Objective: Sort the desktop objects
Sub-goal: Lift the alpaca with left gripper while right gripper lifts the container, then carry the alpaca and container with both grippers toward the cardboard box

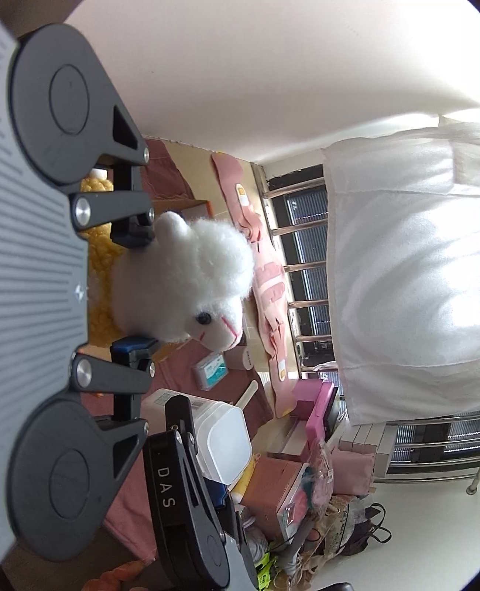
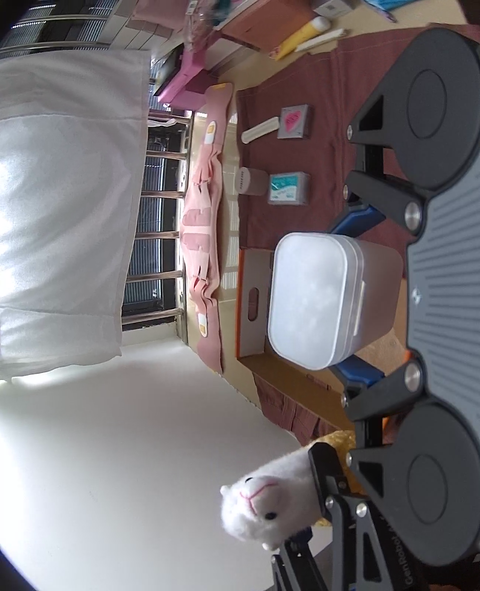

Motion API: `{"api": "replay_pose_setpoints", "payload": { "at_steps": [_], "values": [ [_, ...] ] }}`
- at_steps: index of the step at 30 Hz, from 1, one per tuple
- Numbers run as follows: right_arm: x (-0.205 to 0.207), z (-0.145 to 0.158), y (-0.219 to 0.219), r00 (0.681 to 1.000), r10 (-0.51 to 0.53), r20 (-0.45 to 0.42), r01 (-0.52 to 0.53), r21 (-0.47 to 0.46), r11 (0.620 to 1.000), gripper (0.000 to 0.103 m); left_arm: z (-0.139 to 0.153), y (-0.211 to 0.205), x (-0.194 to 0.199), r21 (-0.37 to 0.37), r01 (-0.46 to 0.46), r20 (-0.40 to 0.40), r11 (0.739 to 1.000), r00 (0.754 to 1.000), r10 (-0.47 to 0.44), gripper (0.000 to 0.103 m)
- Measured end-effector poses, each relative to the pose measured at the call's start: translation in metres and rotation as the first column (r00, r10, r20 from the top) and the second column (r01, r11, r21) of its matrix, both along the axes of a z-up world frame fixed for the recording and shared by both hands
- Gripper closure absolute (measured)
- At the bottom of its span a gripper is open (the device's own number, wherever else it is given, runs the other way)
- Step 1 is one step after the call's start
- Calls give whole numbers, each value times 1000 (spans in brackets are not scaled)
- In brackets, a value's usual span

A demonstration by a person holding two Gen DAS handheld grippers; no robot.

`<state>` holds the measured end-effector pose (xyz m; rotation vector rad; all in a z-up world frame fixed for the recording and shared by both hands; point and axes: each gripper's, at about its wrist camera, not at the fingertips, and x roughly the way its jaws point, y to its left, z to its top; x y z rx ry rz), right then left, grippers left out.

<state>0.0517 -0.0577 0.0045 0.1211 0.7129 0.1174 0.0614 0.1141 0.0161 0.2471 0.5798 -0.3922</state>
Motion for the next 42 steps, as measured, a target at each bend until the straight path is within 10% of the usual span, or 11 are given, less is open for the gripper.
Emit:
{"api": "replay_pose_setpoints", "payload": {
  "at_steps": [42],
  "values": [
    [-114,-46,56,979,169,-116,-174,-29,984,36,-66,43,-123,13,-240,-189,971,953,238,58]
  ]
}}
